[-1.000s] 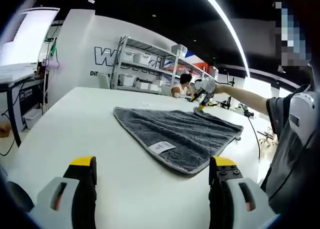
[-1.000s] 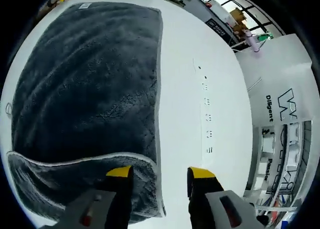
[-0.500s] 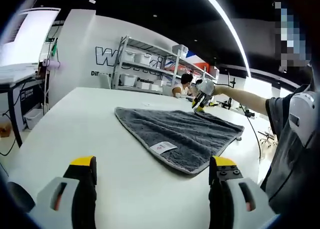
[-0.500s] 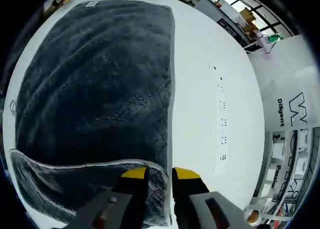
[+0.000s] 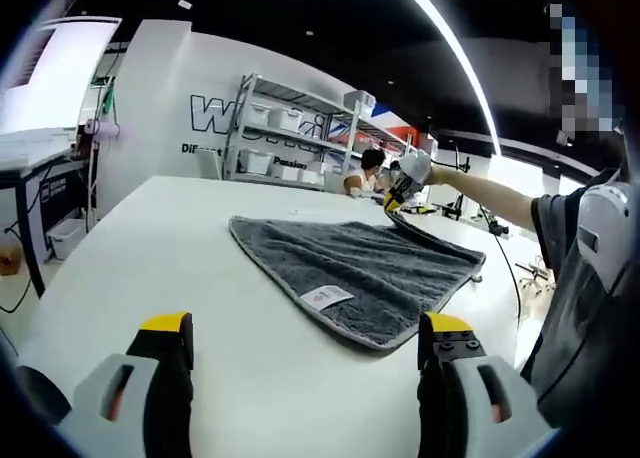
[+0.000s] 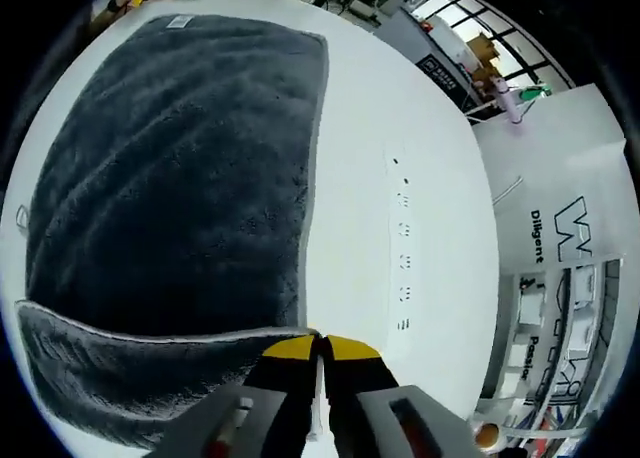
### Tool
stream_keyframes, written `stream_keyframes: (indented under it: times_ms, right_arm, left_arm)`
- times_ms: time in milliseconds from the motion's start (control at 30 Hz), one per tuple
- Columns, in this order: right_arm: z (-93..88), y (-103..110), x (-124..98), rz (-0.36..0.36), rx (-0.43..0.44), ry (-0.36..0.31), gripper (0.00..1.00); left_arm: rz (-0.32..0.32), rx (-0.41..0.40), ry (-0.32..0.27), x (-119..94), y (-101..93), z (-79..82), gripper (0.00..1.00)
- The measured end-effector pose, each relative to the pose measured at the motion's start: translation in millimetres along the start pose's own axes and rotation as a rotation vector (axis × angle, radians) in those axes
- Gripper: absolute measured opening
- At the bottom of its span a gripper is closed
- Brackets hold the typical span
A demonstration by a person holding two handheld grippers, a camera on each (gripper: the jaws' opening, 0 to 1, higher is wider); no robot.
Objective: Fold the towel on the table until its edges align and the towel forms a compact rectangular stack.
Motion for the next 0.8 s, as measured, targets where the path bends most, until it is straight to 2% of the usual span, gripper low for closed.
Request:
stream_keyframes:
  times_ms: [100, 400, 600, 800]
  right_arm:
    - [0.2, 1, 5, 0.003, 0.01, -0.002, 0.03]
    - [-2.8, 11, 42, 0.061, -0.008, 0.05, 0.03]
    - [-4.2, 15, 54, 0.087, -0.02, 0.08, 0.03]
    - [-4.5, 21, 61, 0.104, -0.038, 0.103, 0.04]
  left_arm:
    - [0.0, -0.002, 0.0, 0, -0.2, -0.9, 0.98]
    - [0.014, -0.002, -0.002, -4, 2.4, -0.7, 0.98]
    - [0.034, -0.01, 0.001, -6, 7.5, -2.7, 0.98]
    - [0.026, -0.012, 0.005, -3, 5.9, -3.6, 0.98]
Point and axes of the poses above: the point that each gripper's makers call its tool centre point, and the gripper's own axes: x roughly forward along the fingers, y roughly to its left, z roughly out of its top, the point moved 1 cm from there along -x, roughly backward along the fingers, and after that the axes turned 3 degrees about y, right-handed, at the moved point
